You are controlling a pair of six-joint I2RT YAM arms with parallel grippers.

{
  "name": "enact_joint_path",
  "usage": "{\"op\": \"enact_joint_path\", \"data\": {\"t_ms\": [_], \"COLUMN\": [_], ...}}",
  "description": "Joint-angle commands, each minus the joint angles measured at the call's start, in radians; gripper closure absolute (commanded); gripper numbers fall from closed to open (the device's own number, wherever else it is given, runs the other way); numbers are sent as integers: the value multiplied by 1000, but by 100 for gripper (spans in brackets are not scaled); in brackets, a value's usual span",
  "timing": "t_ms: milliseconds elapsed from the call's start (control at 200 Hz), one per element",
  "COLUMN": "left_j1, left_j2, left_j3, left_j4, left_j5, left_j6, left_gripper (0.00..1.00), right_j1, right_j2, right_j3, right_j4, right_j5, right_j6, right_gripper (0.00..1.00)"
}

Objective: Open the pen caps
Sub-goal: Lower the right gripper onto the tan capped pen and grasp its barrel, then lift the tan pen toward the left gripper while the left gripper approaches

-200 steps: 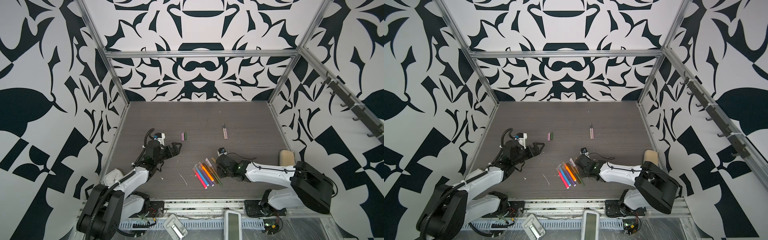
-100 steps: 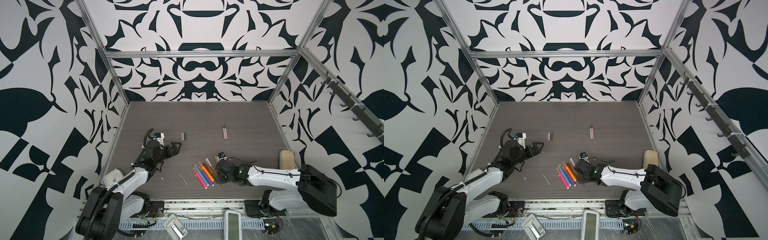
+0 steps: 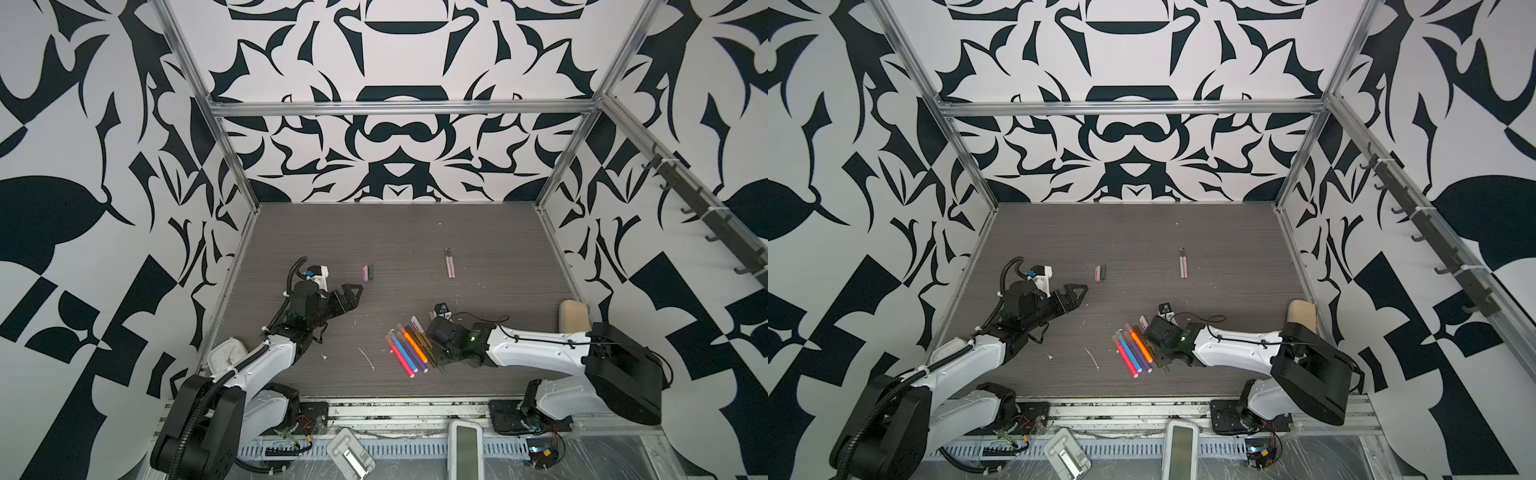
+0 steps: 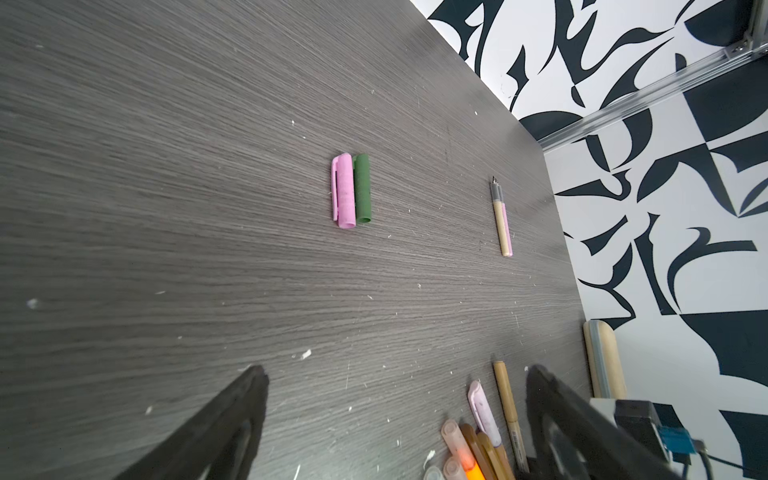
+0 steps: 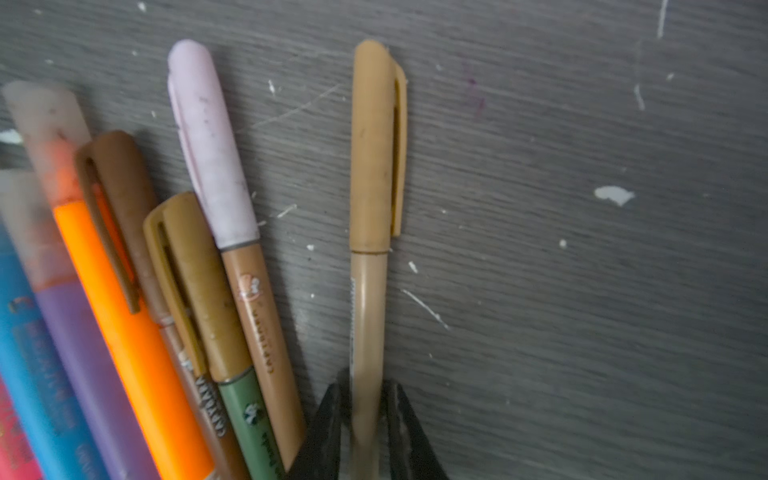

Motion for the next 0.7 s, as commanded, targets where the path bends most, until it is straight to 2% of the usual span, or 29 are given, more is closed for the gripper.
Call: {"op": "enact_joint_path", "data": {"t_ms": [0,80,320,570,695], "left_j1": [3,4,5,7,6], "left_j2": [-15,-14,-11,-4,0], "left_j3": [-8,-10,-10,-9,-6], "left_j4": [-6,-5,-3,0,5], "left_j5": [4,4,7,13,24], "left_j6": [-1,0,1,1,-1], "left_gripper": [1,1,1,0,11], "right_j1": [2,2,5,4,-5], "right_j2": [33,38,44,54,34], "right_j3": [-2,10,36,21,29], "right_j4": [-99,-119,-182,-134,-139], "right_j5": [22,36,93,53,57], "right_j6": [8,3,-13,-12,-26], "right_gripper": [82,86,87,88,94]}}
